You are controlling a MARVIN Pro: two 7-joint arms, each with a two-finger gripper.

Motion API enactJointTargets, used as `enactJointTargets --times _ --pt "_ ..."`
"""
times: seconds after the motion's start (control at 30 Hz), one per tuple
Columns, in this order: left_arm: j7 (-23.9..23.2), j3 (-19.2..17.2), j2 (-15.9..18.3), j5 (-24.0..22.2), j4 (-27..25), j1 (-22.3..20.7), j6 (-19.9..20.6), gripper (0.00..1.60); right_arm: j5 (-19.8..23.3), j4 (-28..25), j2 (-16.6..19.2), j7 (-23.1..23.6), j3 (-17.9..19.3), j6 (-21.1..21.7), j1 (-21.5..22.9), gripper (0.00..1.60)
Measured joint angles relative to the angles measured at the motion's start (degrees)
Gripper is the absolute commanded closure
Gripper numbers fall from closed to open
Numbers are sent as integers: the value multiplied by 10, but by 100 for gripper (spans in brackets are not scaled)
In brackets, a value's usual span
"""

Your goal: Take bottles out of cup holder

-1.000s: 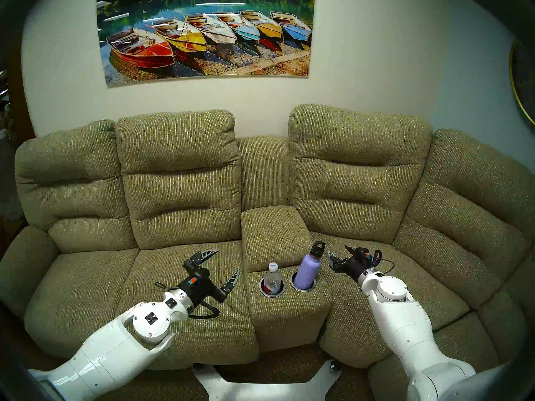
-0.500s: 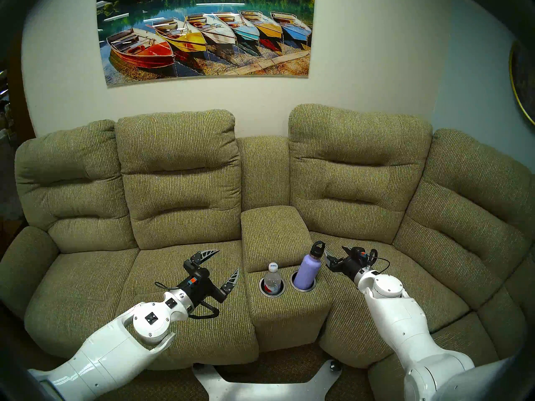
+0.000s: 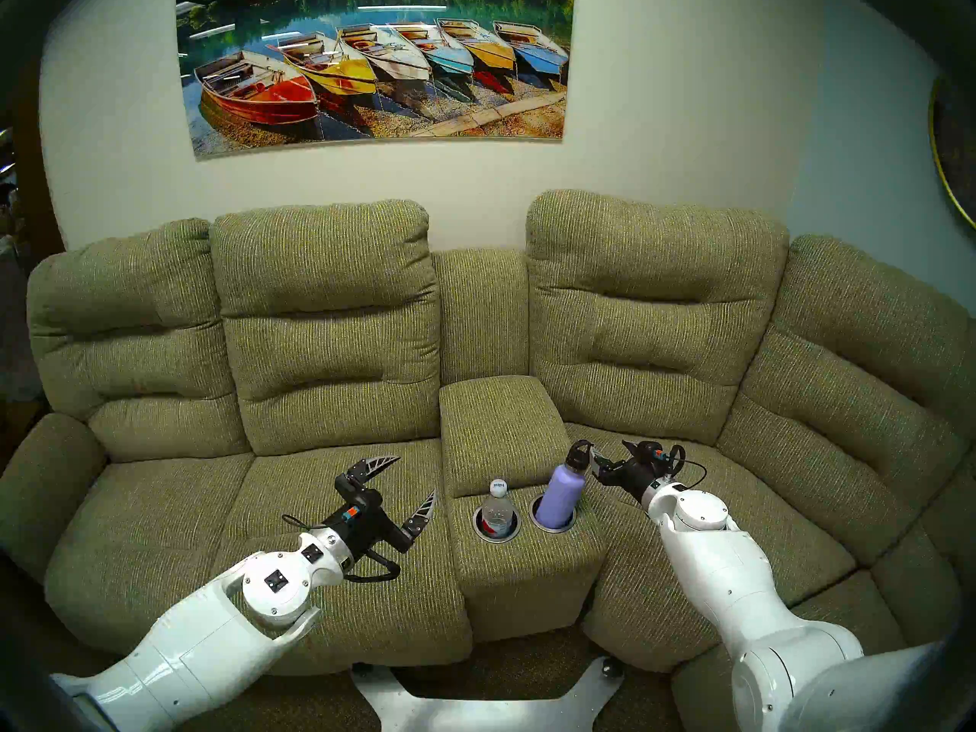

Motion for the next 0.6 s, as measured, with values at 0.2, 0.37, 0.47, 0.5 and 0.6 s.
enactJointTargets --times 0.2,0.37,0.47,0.5,0.6 --pt "0 0 0 0 0 0 0 0 1 0 -1 -3 1 -3 4 0" --pt "0 0 0 0 0 0 0 0 1 -3 -1 -1 1 -5 3 0" --pt "1 0 1 0 0 0 0 0 0 -8 -1 1 1 -8 0 0" --pt "1 0 1 0 0 0 0 0 0 -9 -1 2 1 -9 -1 0" --pt "1 1 1 -1 0 0 0 0 -1 -9 -1 5 1 -11 -2 0"
